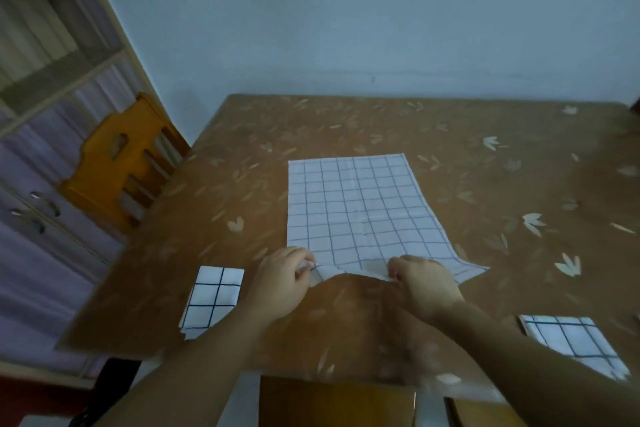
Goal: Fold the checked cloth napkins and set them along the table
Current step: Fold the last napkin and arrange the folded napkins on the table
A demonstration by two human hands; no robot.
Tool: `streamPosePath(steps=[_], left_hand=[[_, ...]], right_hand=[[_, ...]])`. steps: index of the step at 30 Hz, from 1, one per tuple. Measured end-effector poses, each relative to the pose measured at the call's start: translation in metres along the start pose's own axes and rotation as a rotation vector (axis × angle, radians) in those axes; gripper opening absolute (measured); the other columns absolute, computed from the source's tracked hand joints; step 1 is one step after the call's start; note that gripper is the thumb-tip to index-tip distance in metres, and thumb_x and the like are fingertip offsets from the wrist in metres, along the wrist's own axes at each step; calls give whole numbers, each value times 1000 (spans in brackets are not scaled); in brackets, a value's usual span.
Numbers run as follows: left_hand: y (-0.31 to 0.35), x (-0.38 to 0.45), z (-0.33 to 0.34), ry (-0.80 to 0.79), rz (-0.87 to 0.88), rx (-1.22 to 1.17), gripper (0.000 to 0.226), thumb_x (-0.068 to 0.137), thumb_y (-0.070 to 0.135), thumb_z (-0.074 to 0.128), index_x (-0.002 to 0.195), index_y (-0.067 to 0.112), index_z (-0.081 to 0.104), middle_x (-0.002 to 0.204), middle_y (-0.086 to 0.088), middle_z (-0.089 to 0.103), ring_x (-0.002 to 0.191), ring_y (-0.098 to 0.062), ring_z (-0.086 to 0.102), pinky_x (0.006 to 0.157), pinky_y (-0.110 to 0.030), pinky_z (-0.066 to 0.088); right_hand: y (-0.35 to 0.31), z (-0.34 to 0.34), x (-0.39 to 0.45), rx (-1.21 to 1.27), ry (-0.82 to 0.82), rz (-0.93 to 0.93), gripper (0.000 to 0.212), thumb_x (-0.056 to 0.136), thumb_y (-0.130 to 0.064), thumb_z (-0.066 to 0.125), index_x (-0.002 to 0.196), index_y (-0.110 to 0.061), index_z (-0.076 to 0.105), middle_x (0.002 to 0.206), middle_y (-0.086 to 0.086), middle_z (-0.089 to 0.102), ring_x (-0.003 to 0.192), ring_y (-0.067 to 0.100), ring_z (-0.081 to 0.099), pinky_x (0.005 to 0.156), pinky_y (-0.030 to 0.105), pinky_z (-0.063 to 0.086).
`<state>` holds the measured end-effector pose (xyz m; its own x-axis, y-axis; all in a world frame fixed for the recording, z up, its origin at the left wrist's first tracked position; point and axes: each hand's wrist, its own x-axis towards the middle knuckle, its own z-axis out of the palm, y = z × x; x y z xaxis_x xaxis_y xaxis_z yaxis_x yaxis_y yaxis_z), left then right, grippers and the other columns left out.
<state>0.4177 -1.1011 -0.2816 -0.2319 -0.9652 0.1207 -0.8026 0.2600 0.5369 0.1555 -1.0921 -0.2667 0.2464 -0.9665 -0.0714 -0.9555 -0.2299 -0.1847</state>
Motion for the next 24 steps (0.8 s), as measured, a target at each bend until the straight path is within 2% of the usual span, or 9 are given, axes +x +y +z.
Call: streamPosePath(steps=[3,5,8,11,13,15,19,22,24], left_hand=[[10,-21,-2,-123,62,56,42,91,61,44,116,32,61,118,17,60,115,-4,49,107,-31,29],[15,-35,1,-276,123,201,65,80,77,43,130,37,50,135,18,50,133,-4,35,119,-43,9],[23,-51,8,-321,156,323,60,89,53,54,144,33,38,148,13,41,139,-10,32,121,-41,9],[24,-61,10,-247,117,321,41,99,21,45,138,30,52,137,6,58,126,-16,50,110,-32,32],[23,-70,7,-262,90,298,39,100,19,43,134,30,57,131,5,62,120,-19,56,105,-33,39],[20,-81,2,-325,53,238,36,99,24,44,131,30,60,131,3,62,119,-19,57,103,-35,44],[19,-99,-11,-401,-24,268,30,100,30,43,116,28,68,112,1,70,102,-21,64,85,-36,53],[30,-109,-26,-416,-61,364,23,95,18,46,92,20,68,90,-2,67,83,-21,61,66,-31,47],[38,-114,-37,-391,-95,381,21,94,16,48,90,23,67,89,0,66,80,-20,60,65,-31,46]], right_hand=[[-29,6,-21,4,-39,13,21,93,-42,47,78,-26,45,78,-8,50,70,17,49,52,27,29],[-44,6,-33,-6,-82,0,19,90,-39,48,79,-24,47,80,-6,51,70,18,50,53,27,29],[-55,8,-50,17,-148,-41,17,86,-39,50,81,-23,49,82,-4,52,71,17,49,54,26,33],[-56,14,-69,37,-95,-65,21,92,-45,48,89,-24,53,88,-5,55,74,15,51,60,25,36],[-51,19,-82,-7,-116,-52,15,93,-34,50,103,-25,56,100,-4,58,88,16,55,73,26,41],[-42,23,-95,-65,-181,-2,15,92,-21,51,104,-24,59,103,-3,61,94,17,59,79,28,43],[-24,25,-122,15,-250,166,16,93,-24,48,83,-25,60,86,-4,64,77,16,63,60,24,48],[-15,14,-138,109,-273,197,22,93,-23,48,73,-25,55,78,-6,61,72,12,61,57,22,46],[-10,3,-147,178,-254,206,26,92,-23,52,67,-29,53,73,-8,59,66,5,57,54,17,41]])
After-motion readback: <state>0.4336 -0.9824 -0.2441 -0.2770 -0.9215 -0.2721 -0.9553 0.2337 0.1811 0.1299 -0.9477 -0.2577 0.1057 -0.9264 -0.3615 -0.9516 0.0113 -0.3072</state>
